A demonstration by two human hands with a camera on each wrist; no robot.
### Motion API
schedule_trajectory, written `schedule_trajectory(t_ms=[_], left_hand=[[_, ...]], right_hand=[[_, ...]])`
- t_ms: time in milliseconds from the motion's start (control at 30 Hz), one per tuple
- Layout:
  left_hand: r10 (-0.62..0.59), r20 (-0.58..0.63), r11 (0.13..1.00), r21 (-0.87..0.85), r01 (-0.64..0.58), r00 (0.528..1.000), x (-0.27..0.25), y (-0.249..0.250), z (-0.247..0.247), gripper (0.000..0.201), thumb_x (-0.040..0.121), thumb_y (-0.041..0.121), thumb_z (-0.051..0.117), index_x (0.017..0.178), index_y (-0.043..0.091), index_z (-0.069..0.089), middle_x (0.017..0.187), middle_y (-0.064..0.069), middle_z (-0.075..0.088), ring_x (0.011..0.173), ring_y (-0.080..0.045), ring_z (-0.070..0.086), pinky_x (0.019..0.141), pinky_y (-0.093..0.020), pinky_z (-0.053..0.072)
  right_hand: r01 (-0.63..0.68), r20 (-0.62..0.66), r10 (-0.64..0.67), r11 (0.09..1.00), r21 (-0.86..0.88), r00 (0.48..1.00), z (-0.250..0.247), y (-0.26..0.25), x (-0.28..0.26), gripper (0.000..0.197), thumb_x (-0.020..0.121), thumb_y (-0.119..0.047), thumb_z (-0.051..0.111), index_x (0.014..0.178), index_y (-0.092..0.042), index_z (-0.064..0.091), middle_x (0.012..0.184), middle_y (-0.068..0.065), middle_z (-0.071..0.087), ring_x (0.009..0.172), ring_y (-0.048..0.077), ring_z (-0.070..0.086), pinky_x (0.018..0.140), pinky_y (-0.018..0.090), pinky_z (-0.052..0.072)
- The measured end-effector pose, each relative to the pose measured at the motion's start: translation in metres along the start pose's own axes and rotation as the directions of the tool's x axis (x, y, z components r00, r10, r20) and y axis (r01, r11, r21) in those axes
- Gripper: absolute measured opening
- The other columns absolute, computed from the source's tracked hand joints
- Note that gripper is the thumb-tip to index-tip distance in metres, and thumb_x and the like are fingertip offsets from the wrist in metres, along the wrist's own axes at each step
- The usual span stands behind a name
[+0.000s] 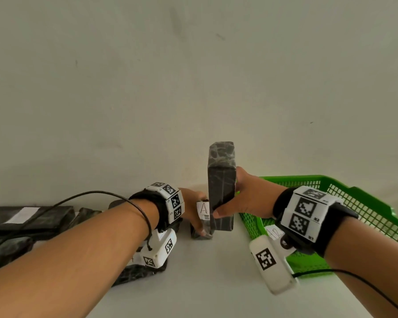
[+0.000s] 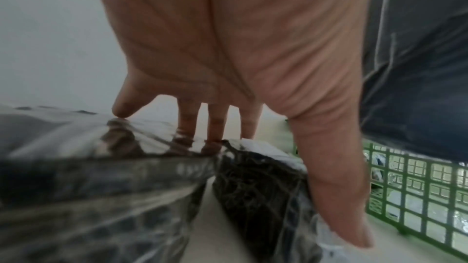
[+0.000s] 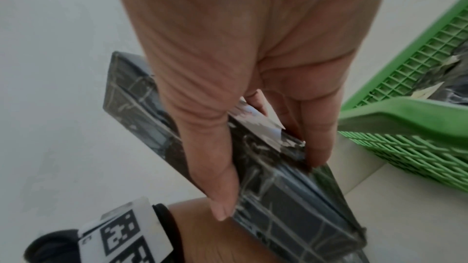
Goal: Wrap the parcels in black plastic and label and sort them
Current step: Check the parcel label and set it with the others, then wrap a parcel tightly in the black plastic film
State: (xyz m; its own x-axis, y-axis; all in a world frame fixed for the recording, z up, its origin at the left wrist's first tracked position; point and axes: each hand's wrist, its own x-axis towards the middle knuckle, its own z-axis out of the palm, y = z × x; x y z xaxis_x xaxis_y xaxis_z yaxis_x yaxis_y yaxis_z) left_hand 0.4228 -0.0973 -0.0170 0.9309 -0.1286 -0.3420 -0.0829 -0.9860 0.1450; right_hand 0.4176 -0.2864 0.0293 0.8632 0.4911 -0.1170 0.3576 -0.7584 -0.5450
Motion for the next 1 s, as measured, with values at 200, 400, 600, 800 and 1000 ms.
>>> schedule_trajectory(t_ms=[200,400,600,800,1000], left_hand=[[-0.061,0.073,0.991,0.119,0.052,0.995,-0.022,-0.012,-0.002,0.113,0.059,0.062,0.09,0.151,0.021,0.04,0.145,-0.001,0.055,0.13,-0.028,0.056,0.109,-0.046,0.048],[-0.082,0.114,0.968,0.246,0.052,0.99,-0.066,-0.026,0.009,0.092,0.059,0.062,0.092,0.132,0.021,0.054,0.122,0.004,0.058,0.109,-0.021,0.063,0.097,-0.043,0.057],[-0.068,0.062,0.986,0.156,0.058,0.996,-0.096,-0.05,0.009,0.106,0.063,0.059,0.092,0.149,0.024,0.042,0.136,0.005,0.047,0.126,-0.02,0.054,0.107,-0.043,0.051],[-0.01,0.03,0.985,0.17,0.004,1.0,-0.113,-0.056,0.007,0.096,0.062,0.056,0.094,0.139,0.025,0.047,0.129,0.008,0.048,0.118,-0.013,0.053,0.102,-0.041,0.052],[0.047,0.005,0.976,0.213,-0.047,0.999,-0.121,-0.053,0.005,0.087,0.061,0.055,0.094,0.131,0.027,0.051,0.121,0.009,0.048,0.112,-0.011,0.051,0.098,-0.037,0.053]], right_hand=[[-0.082,-0.083,0.074,0.992,-0.097,0.994,0.006,-0.02,0.007,0.084,0.076,-0.032,0.093,0.133,-0.01,0.035,0.111,0.004,0.061,0.1,0.026,0.062,0.083,0.037,0.053],[-0.141,-0.072,0.129,0.97,-0.2,0.989,0.022,-0.038,0.042,0.093,0.075,-0.03,0.094,0.139,-0.007,0.031,0.119,0.012,0.063,0.113,0.038,0.067,0.088,0.044,0.055],[-0.137,-0.056,0.126,0.865,-0.483,0.99,0.057,-0.04,0.05,0.078,0.069,-0.021,0.09,0.131,-0.01,0.043,0.104,0.011,0.066,0.098,0.041,0.069,0.085,0.049,0.06],[-0.192,-0.038,0.198,0.859,-0.475,0.979,0.063,-0.036,0.046,0.063,0.084,-0.012,0.08,0.137,-0.009,0.046,0.141,0.02,0.057,0.13,0.042,0.059,0.083,0.04,0.043],[-0.11,-0.024,0.116,0.83,-0.546,0.993,0.082,-0.032,0.053,0.069,0.089,-0.01,0.073,0.149,-0.014,0.041,0.141,0.023,0.045,0.129,0.051,0.054,0.102,0.056,0.05]])
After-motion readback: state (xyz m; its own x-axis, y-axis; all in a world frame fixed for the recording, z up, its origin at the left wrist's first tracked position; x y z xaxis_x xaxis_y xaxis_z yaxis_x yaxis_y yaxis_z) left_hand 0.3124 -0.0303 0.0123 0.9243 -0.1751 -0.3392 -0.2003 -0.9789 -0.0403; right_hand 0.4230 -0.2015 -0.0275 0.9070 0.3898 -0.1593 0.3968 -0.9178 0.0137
